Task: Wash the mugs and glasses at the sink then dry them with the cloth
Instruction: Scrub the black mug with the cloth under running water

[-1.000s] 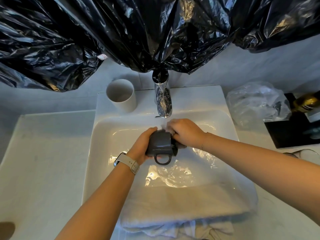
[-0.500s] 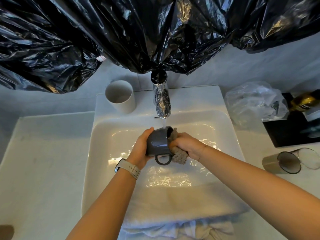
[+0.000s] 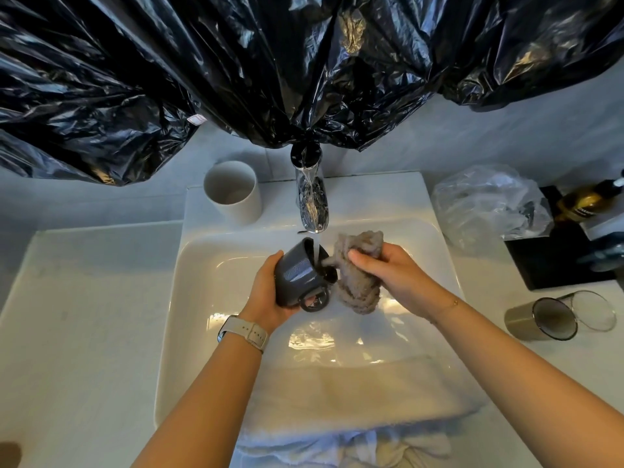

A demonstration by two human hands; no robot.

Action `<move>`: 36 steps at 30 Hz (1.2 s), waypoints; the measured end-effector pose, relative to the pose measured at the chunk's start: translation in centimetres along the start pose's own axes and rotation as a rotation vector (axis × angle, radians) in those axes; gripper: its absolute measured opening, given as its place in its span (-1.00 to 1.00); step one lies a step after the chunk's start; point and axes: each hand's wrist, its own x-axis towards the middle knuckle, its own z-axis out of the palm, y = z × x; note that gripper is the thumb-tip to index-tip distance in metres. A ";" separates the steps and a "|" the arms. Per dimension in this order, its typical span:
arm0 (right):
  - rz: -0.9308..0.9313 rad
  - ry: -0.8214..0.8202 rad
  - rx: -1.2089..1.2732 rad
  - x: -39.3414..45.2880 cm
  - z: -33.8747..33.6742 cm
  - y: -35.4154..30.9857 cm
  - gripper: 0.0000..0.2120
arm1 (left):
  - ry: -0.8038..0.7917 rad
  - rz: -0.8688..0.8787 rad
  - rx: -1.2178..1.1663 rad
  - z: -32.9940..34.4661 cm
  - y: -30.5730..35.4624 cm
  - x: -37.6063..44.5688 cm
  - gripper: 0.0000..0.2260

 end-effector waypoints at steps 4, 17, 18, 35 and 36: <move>0.001 -0.147 -0.229 1.0 1.5 -0.9 -0.72 | 0.009 -0.007 0.130 1.2 -0.2 -0.7 -0.63; 0.103 -0.081 -0.032 3.4 3.4 1.5 -0.83 | 0.375 0.569 0.588 3.3 1.0 -0.3 -0.72; 0.105 -0.082 -0.035 3.8 3.4 1.3 -0.86 | 0.386 0.582 0.592 3.2 1.0 -0.2 -0.72; 0.002 -0.130 -0.301 6.2 5.9 -1.3 -0.76 | 0.528 0.651 0.435 1.4 -0.8 -0.4 -0.76; -0.037 -0.162 -0.308 5.7 5.8 -0.8 -0.78 | 0.465 0.572 0.371 1.3 -0.4 -0.4 -0.73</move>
